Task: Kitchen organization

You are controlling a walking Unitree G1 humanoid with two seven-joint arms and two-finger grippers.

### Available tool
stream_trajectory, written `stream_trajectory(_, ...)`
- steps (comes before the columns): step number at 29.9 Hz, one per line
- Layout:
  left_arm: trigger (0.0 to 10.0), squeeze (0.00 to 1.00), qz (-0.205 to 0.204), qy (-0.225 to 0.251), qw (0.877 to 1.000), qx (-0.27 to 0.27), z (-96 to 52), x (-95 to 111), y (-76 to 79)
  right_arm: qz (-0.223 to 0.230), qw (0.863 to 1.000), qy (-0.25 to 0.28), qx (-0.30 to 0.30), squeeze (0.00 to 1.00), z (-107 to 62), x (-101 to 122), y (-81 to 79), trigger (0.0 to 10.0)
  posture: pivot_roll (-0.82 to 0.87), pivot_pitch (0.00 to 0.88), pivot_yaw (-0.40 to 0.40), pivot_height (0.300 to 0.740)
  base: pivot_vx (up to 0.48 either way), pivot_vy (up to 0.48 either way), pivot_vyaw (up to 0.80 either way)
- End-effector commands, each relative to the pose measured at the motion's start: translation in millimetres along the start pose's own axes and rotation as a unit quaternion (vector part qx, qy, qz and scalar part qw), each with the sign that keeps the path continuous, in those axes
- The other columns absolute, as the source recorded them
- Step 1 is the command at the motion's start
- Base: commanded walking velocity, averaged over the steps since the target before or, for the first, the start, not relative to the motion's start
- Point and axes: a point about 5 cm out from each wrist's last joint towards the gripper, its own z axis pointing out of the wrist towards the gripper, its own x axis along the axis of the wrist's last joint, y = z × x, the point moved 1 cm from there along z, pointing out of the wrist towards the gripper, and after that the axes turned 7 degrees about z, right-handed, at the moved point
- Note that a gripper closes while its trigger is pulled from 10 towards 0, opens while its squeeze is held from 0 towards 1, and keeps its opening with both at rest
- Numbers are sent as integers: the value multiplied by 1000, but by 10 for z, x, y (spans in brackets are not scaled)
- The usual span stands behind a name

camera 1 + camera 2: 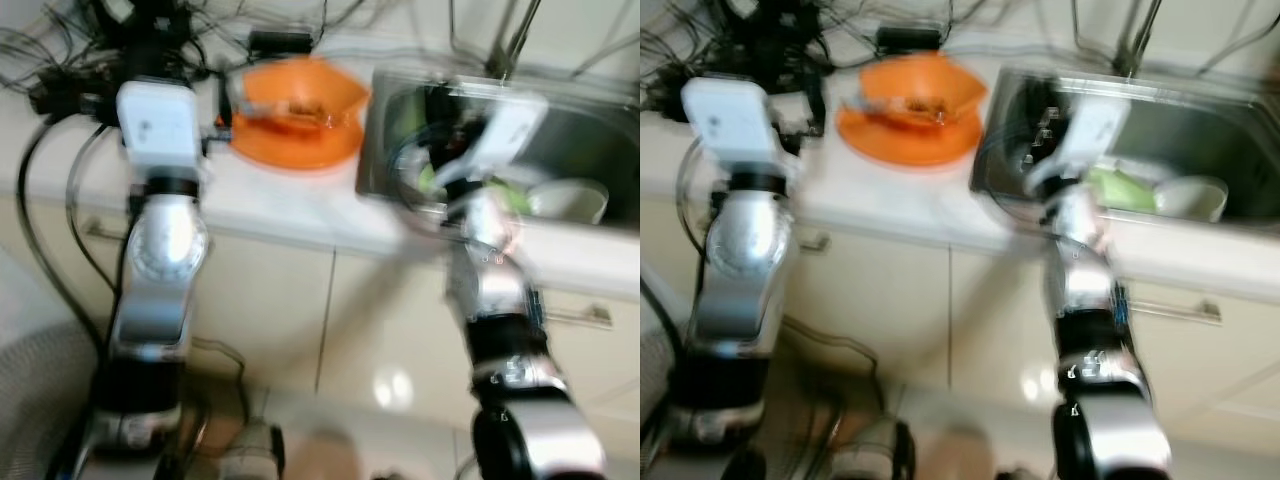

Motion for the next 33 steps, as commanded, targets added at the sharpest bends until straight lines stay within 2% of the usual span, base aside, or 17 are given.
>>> stream_trajectory(1, 10000, 0, 8, 9, 1000, 0, 12, 47, -9, -1, 1000, 12, 0, 0, 30, 67, 19, 10000, 2, 65, -34, 740, 0, 0, 0)
stream_trajectory(7, 10000, 0, 10, -16, 1000, -8, -35, -36, 12, -1, 1000, 4, -7, 0, 8, 30, 33, 10000, 5, 69, -33, 740, 0, 0, 0)
stream_trajectory(25, 10000, 0, 13, -35, 999, 2, -58, -89, -40, 0, 1000, -25, -12, 0, -9, -76, 54, 10000, 11, 75, -40, 740, 0, -388, 0)
stream_trajectory(33, 10000, 0, 8, -36, 999, 1, -88, -91, -38, -1, 1000, -29, -12, 0, -17, -94, 55, 10000, 12, 80, -43, 740, 0, -66, 0)
